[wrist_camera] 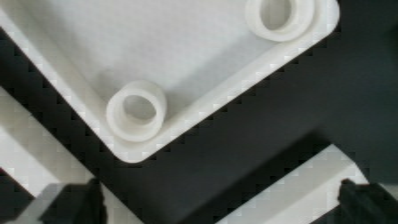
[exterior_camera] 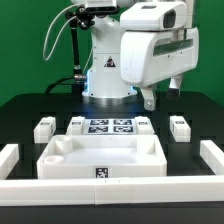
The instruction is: Assemble desk
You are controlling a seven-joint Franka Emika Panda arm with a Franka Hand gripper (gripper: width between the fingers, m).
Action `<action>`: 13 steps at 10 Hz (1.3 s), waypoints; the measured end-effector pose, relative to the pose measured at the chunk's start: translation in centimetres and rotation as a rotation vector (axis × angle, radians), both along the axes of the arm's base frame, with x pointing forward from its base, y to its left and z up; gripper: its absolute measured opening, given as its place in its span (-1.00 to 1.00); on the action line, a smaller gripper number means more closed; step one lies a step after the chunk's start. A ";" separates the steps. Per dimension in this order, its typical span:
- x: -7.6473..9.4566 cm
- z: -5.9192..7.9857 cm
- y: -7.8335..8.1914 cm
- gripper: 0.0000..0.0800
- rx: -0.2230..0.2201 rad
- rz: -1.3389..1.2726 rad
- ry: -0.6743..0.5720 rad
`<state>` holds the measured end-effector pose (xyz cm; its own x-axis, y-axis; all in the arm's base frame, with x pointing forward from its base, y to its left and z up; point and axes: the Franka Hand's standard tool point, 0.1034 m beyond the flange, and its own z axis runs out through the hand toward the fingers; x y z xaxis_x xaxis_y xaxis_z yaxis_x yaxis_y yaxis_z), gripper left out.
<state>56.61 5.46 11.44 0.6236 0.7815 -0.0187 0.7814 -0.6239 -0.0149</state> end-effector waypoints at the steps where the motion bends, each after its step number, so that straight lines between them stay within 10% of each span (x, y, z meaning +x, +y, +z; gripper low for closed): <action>1: 0.0 0.0 0.0 0.62 0.000 0.000 0.000; 9: -0.1 -0.2 -0.5 0.62 0.003 0.080 -0.010; 13: -2.8 -1.3 -7.2 0.62 0.013 0.509 -0.006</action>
Offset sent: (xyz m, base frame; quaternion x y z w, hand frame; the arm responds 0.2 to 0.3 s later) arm 0.0000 0.0000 0.0000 0.0000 0.0000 0.0000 1.0000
